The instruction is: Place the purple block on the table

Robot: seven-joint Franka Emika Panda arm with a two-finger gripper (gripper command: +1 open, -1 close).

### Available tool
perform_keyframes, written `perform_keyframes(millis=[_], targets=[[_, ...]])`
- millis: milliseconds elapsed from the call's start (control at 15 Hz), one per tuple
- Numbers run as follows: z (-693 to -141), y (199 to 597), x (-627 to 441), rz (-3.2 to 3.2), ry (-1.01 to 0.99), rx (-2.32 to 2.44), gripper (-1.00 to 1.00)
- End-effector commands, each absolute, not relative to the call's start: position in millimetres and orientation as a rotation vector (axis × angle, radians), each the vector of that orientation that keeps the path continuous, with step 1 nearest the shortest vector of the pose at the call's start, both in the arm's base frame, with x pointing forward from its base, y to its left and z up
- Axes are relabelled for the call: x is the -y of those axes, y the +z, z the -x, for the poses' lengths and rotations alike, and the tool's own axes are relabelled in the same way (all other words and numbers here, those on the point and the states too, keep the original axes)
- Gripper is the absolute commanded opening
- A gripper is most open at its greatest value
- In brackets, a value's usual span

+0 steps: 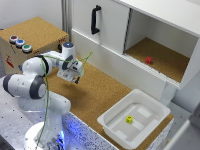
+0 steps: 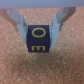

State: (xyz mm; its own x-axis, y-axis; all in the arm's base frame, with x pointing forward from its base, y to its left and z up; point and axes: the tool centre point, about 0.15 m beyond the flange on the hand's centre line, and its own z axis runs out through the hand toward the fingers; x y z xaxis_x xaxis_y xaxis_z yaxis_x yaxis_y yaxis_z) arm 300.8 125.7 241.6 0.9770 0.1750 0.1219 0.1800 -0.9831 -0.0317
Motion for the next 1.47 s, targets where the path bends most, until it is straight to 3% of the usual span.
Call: perform_keyframes(millis=[0,333,400,933,1267,1400], targets=[[-327.6,234.1,-97.9,3.114,-0.046,0.186,-1.0],[-330.1,223.7,-90.5,3.109,-0.062,0.068,-1.0],[-332.1,223.7,-93.4,3.109,-0.063,0.084,1.0],[-309.9,270.8,-107.2,3.17,-0.265,0.061,1.0],[-308.4,331.6,-150.1,3.17,-0.507,0.179,1.0],[-308.4,331.6,-150.1,3.17,-0.507,0.179,1.0]])
